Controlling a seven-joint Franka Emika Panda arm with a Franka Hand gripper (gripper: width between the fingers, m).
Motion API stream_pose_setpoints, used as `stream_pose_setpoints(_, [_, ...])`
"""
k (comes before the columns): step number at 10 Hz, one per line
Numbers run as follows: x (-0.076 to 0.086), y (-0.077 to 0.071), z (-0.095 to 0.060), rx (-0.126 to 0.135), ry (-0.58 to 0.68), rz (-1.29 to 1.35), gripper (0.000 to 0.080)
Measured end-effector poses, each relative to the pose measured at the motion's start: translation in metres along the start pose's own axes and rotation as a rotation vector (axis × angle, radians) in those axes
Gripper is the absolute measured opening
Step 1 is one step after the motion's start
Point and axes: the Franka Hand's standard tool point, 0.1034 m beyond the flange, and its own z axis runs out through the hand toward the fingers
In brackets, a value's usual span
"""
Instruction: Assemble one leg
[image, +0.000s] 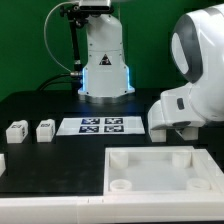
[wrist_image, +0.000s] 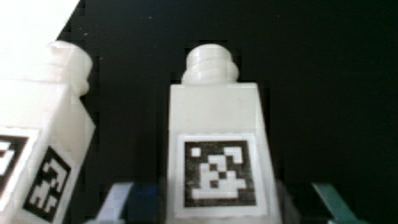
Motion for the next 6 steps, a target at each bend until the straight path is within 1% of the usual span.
stream_pose_setpoints(1, [-0.003,0.009,-0.016,0.007,0.0,-0.032,0.0291])
stream_pose_setpoints(2, [-0.013,0.017,-0.037,0.012,-0.009,-0.036,0.0291])
stream_pose_setpoints(3, [-0.03,0.029,-0.065,0.017,-0.024,-0.052,0.0291])
stream_pose_setpoints(4, [-0.041,0.034,-0.083,0.02,-0.005,-0.047,0.0291])
stream_pose_setpoints(5, [-0.051,0.036,-0.095,0.018,0.038,-0.044,0.0292])
stream_pose_setpoints(6, [-0.055,0.037,-0.089,0.015,0.036,-0.043,0.0292])
